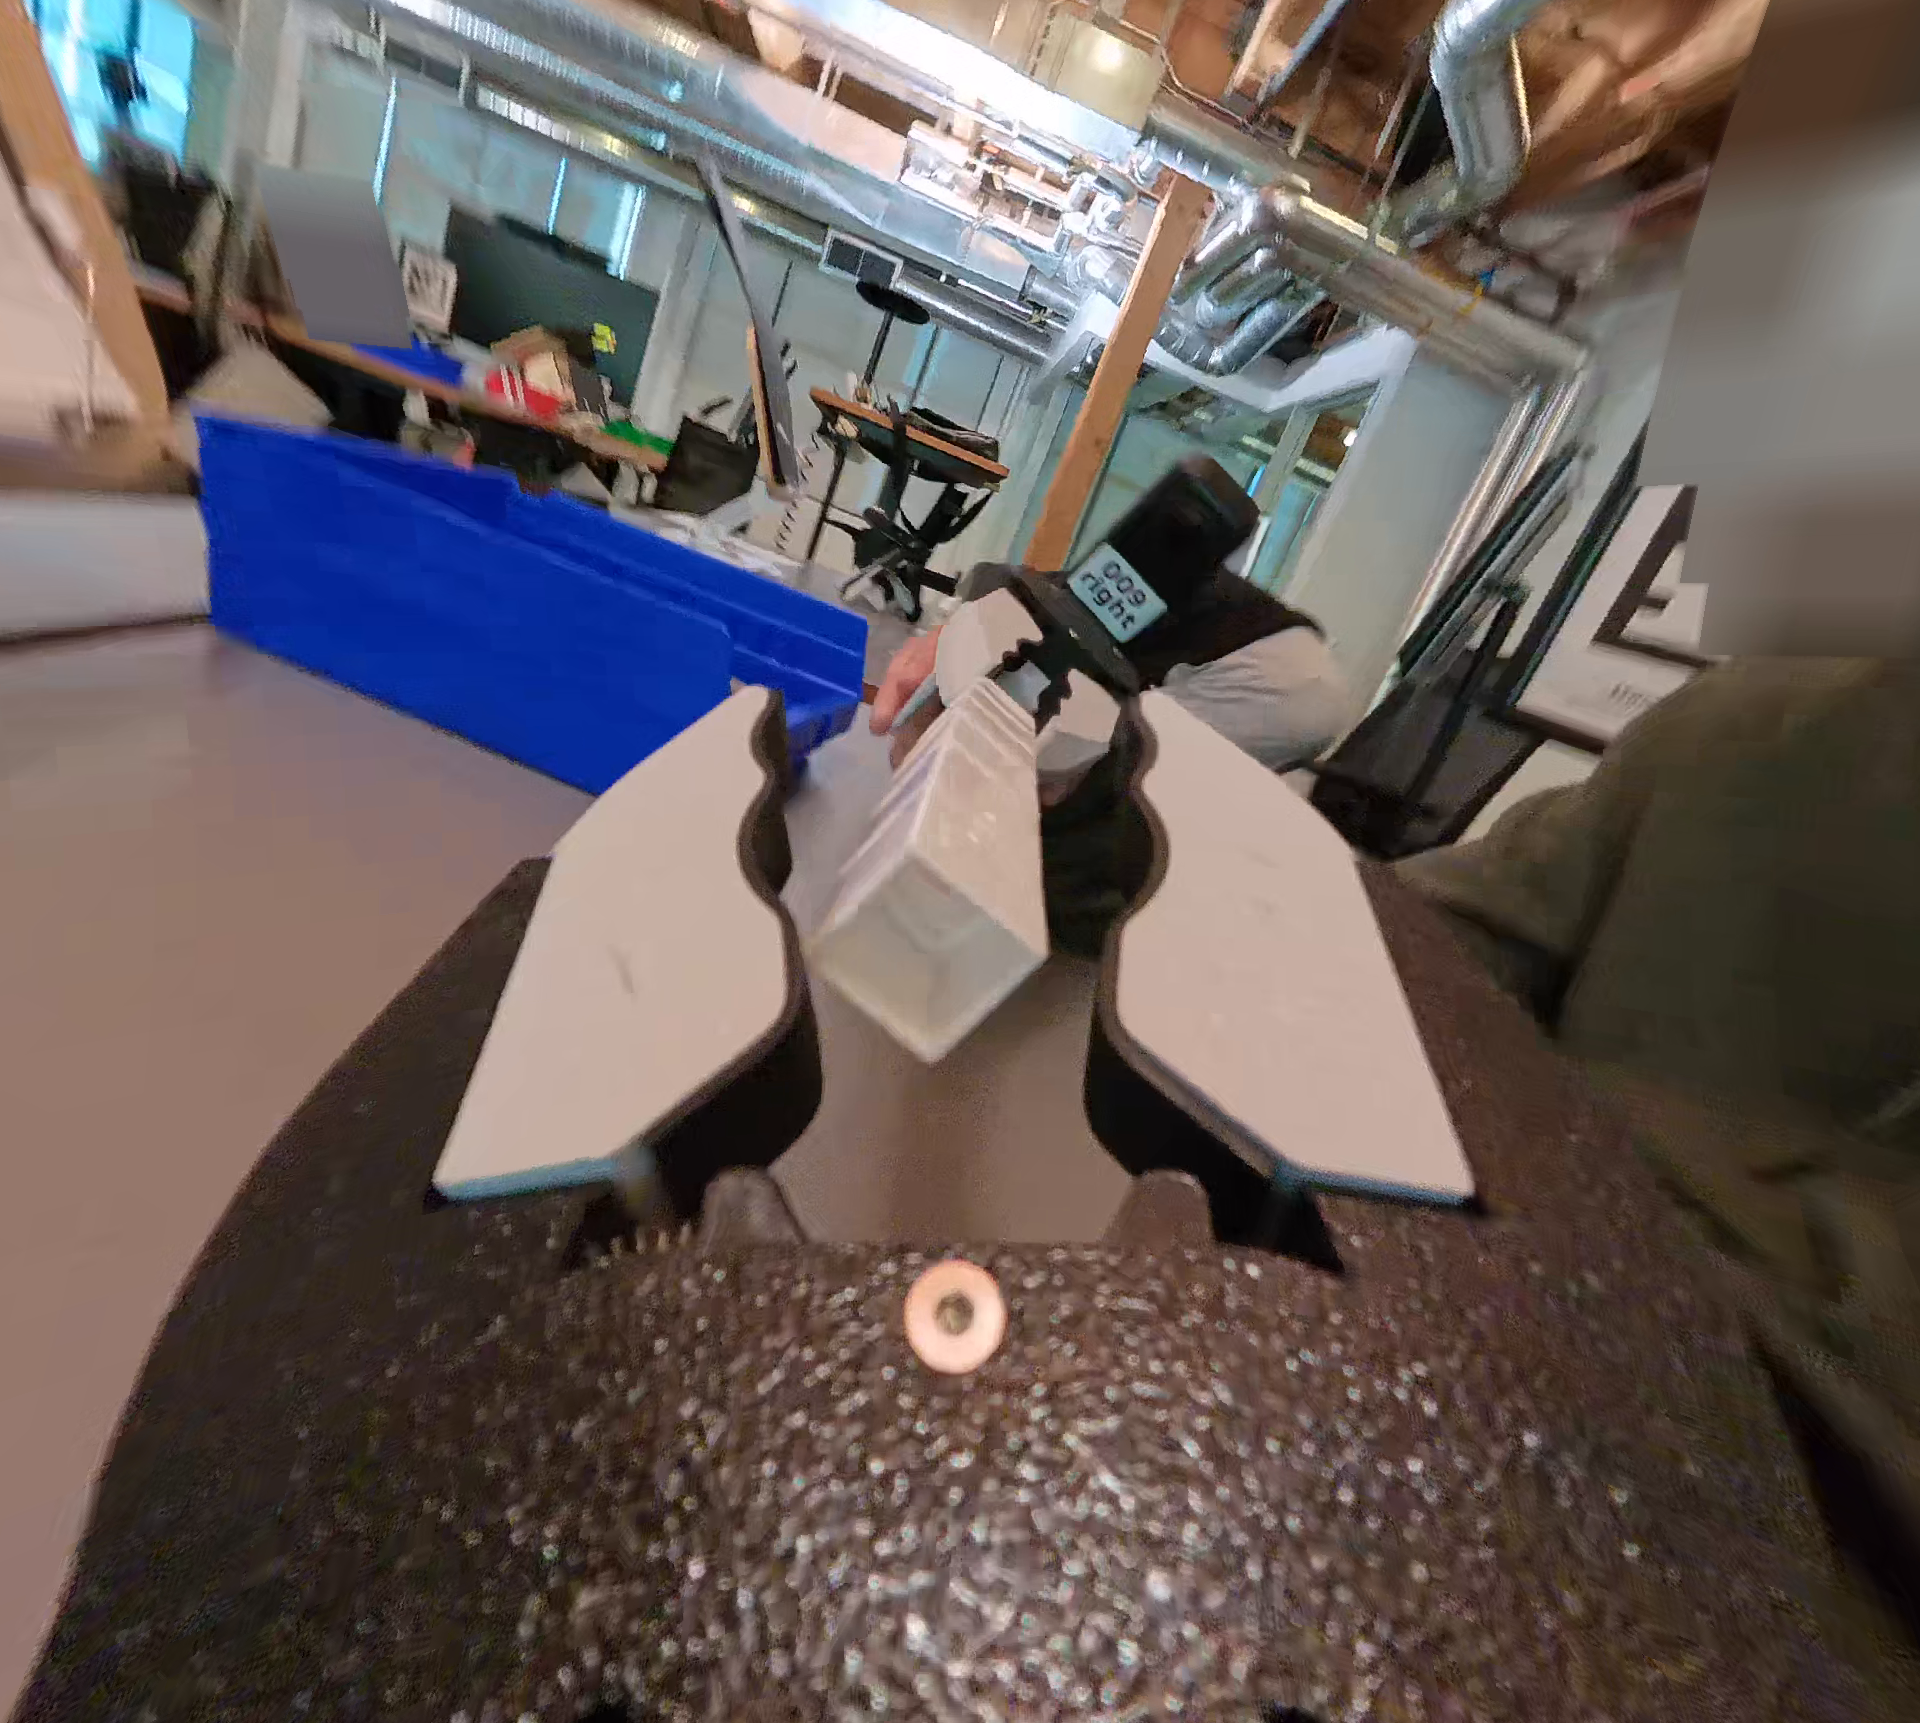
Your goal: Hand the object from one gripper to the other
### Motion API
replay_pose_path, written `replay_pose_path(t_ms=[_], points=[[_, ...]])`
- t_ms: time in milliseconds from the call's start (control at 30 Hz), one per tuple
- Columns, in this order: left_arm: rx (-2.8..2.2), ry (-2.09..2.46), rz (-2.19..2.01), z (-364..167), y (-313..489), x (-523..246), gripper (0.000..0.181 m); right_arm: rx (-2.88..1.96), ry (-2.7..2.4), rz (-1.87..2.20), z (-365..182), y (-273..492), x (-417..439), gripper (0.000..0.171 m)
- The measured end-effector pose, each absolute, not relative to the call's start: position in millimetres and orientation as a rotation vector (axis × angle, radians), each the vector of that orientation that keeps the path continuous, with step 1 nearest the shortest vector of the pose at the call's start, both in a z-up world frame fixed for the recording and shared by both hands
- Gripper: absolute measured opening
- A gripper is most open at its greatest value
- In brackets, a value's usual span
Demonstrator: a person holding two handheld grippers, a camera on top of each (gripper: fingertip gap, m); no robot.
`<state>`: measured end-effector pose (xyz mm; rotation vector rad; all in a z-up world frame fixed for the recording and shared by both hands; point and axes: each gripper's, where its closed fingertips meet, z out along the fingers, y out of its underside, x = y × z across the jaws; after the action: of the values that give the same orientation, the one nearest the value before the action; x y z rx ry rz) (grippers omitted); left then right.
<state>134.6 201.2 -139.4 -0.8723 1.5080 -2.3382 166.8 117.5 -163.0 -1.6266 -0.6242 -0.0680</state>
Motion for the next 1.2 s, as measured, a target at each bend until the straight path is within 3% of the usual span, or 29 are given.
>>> replay_pose_path(t_ms=[400,667,800,933,1100,1200], points=[[-0.411,1.727,-1.853,-155.9,166.2,121.4,0.056,-1.693,-0.143,0.957,-167.7,107.8,151.5,0.022],[-0.296,1.905,-1.361,-192.4,169.7,133.2,0.041,-1.657,0.072,1.13,-169.9,108.8,166.2,0.022],[-0.298,1.921,-1.308,-197.0,168.7,136.5,0.037,-1.633,0.097,1.084,-168.6,110.6,174.8,0.023],[-0.475,1.816,-1.473,-175.7,181.3,139.4,0.035,-1.534,0.083,0.832,-151.3,111.7,196.4,0.066],[-0.645,1.68,-1.681,-156.4,200.0,140.9,0.028,-1.533,-0.068,0.314,-147.9,115.5,212.1,0.094],[-0.665,1.638,-1.767,-149.2,198.4,139.9,0.028,-1.609,-0.063,0.272,-162.2,128.8,209.9,0.089]])
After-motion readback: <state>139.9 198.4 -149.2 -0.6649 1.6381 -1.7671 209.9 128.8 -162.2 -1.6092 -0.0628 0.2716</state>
